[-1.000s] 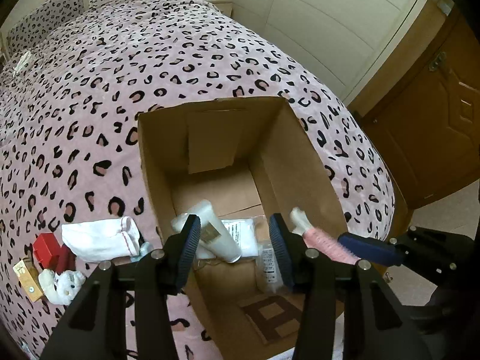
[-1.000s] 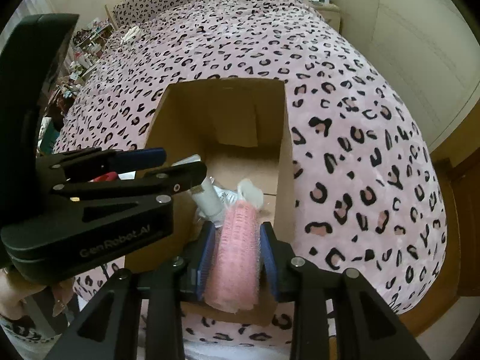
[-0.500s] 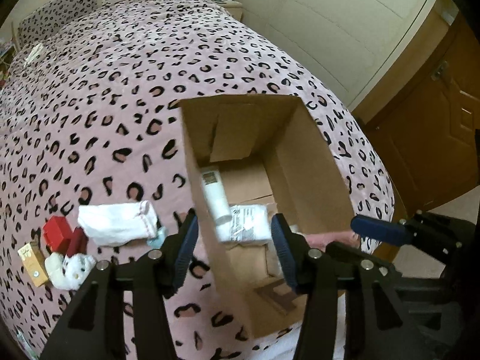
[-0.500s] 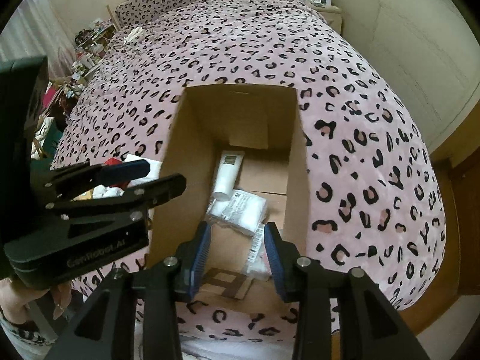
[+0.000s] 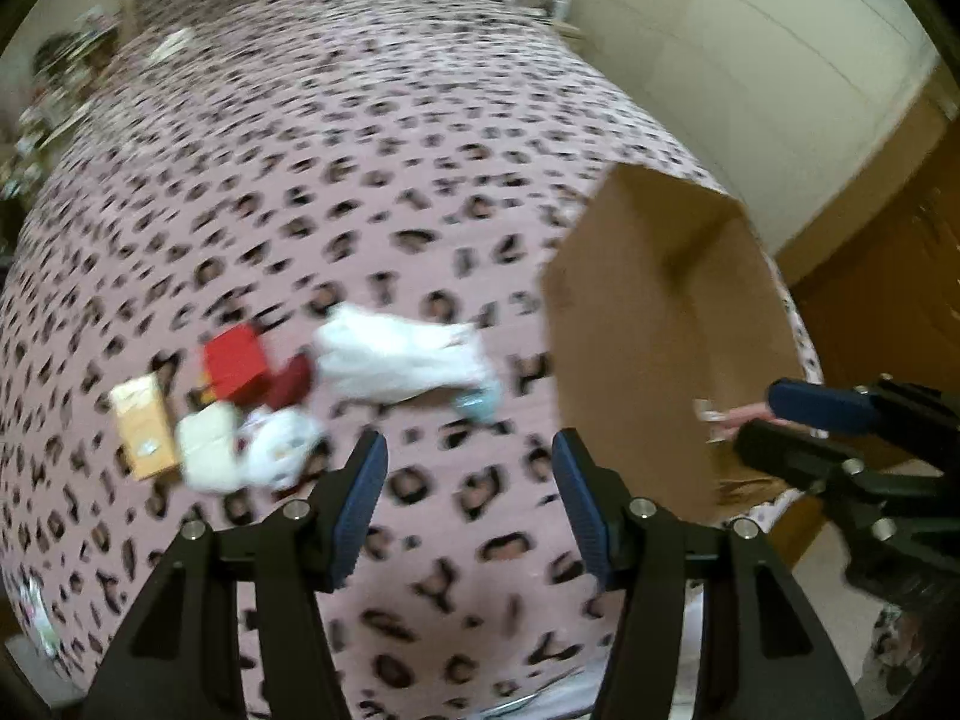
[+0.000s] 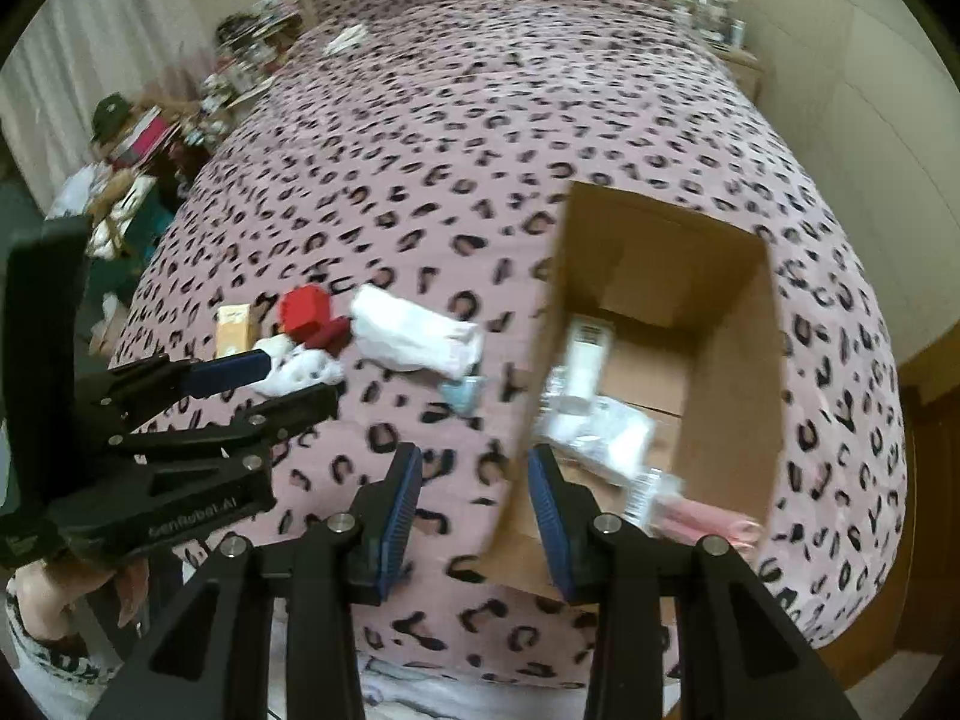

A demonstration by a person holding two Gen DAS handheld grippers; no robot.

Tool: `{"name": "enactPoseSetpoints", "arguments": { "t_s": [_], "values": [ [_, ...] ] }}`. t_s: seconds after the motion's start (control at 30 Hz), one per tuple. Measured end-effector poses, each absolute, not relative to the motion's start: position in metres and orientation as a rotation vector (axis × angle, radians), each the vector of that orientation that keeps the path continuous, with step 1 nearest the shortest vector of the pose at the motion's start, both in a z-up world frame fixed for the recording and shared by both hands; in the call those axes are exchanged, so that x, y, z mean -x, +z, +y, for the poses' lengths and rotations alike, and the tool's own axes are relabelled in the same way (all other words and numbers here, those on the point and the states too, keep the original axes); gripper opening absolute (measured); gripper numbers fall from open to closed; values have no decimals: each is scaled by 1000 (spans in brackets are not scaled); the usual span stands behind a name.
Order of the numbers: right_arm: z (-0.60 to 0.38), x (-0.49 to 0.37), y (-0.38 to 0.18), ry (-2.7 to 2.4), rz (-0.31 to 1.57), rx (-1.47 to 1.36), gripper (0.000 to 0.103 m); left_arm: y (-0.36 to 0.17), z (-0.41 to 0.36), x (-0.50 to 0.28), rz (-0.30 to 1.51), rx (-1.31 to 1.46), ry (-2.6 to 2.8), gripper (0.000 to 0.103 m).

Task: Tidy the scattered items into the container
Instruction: 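Move both open tools from the box toward the remaining items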

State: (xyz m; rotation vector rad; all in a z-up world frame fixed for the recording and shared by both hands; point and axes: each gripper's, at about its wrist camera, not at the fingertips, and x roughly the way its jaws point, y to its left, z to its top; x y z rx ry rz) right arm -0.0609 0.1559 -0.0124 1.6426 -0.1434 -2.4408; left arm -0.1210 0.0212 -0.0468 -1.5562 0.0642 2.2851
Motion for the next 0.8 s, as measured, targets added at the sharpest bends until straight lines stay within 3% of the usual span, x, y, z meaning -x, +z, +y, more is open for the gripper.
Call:
{"name": "enactPoseSetpoints", "arguments": {
  "t_s": [0.3,0.8],
  "values": [
    [86,85,-30,-2360,-49,-1673,37,-83,-94,129,-89,1701,2415,58],
    [37,156,-103,-2334,-35,-1789,37,-146,-183,174,-140,1830,2533,58]
  ]
}}
